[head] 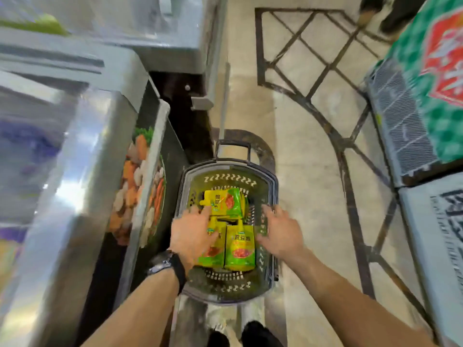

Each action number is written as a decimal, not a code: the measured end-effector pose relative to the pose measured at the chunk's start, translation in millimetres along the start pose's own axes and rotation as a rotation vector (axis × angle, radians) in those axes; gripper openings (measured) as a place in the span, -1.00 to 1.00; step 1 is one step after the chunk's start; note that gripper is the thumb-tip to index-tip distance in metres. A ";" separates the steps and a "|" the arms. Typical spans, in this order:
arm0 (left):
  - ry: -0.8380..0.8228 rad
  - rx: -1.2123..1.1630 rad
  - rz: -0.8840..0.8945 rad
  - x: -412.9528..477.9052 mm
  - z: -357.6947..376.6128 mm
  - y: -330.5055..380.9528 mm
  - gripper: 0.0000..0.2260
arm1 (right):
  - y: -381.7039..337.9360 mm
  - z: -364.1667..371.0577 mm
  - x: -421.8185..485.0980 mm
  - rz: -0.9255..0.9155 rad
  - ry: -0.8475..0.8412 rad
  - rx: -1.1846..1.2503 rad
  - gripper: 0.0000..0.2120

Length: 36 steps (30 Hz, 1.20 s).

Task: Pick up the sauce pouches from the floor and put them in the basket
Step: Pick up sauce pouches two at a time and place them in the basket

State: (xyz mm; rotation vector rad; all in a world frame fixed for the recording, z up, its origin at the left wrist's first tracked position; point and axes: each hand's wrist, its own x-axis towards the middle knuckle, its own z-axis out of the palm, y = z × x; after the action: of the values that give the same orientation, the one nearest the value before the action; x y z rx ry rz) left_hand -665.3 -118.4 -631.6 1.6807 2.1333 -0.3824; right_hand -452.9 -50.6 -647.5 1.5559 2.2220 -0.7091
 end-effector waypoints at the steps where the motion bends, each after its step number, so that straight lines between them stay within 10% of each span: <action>1: 0.026 0.002 0.017 -17.2 -29.3 6.0 -0.45 | -0.6 -24.5 -27.6 0.023 0.020 -0.003 -0.23; 20: 0.355 0.329 0.915 -231.7 -251.5 264.8 -0.40 | 96.1 -156.3 -416.3 0.763 0.503 0.241 -0.41; 36: 0.334 0.661 1.995 -741.8 -13.4 518.7 -0.25 | 107.9 160.2 -940.3 1.760 0.651 0.729 -0.34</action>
State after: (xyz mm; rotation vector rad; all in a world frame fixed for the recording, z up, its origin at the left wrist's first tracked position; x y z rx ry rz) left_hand -15.7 -626.6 -258.4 3.2305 -0.4315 -0.0932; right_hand -28.8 -837.4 -297.5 3.3388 -0.0556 -0.3332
